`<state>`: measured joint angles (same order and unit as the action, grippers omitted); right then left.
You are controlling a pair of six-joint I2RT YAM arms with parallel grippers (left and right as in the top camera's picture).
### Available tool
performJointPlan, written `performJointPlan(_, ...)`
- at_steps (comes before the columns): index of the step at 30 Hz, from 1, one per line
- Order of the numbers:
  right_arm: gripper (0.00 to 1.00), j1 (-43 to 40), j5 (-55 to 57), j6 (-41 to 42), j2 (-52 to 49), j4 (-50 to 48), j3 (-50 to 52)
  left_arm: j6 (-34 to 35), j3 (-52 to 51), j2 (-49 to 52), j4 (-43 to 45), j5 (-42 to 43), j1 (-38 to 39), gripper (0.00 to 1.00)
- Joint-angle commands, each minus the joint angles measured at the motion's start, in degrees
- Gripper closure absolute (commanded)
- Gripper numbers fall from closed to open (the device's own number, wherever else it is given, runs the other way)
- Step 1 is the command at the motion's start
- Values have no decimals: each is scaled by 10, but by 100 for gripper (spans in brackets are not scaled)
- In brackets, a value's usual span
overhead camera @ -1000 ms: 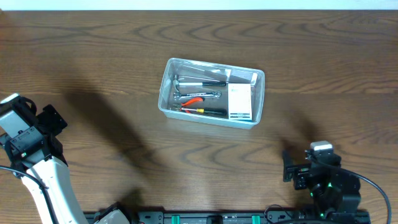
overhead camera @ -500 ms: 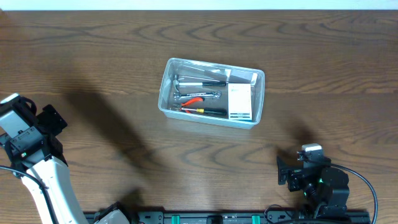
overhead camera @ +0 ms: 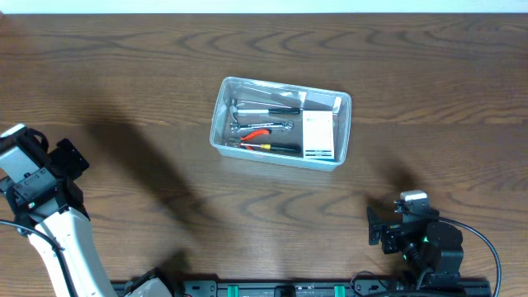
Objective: Pack container
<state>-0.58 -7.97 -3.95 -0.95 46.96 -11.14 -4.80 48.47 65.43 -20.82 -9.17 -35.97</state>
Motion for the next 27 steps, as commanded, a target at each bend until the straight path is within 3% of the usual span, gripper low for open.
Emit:
performJointPlan(1, 1, -6, -5, 7, 6, 0, 5, -5, 5, 2, -2, 2, -3, 2)
performJointPlan(19, 1, -6, -5, 7, 6, 0, 5, -5, 5, -2, -2, 2, -3, 2)
performJointPlan(27, 1, -6, -5, 7, 6, 0, 5, -5, -17, -150, -1, 2, 58, 2)
